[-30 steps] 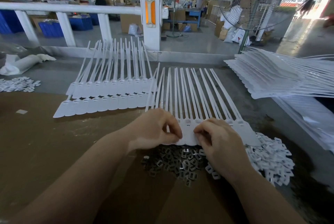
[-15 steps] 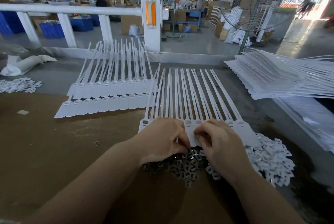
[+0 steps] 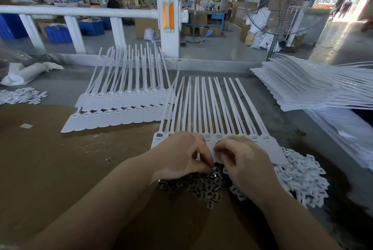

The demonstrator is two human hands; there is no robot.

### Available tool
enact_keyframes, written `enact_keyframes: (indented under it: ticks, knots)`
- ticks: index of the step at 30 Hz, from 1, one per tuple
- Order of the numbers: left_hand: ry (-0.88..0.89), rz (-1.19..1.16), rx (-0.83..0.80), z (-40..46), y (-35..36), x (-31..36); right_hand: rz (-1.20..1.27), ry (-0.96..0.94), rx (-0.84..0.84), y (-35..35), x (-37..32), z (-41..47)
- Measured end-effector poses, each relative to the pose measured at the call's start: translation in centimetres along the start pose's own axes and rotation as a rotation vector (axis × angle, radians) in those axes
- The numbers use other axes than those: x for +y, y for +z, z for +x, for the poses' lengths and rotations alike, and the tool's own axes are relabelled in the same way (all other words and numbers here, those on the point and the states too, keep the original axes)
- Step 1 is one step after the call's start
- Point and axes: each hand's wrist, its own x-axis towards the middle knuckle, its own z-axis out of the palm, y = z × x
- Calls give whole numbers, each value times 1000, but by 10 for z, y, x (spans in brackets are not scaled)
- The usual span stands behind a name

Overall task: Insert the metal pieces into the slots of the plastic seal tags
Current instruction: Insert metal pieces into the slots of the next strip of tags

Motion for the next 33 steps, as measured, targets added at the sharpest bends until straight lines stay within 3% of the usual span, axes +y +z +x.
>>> enact_keyframes:
  ticks: [7, 25, 33]
  knots:
    - [21, 121, -6, 5, 9, 1, -5, 1, -21, 1, 1, 0]
    - [-16, -44, 12, -1, 2, -2, 0, 5, -24, 1, 1, 0]
    - [8, 74, -8, 2, 11, 2, 5, 7, -24, 0, 0, 0]
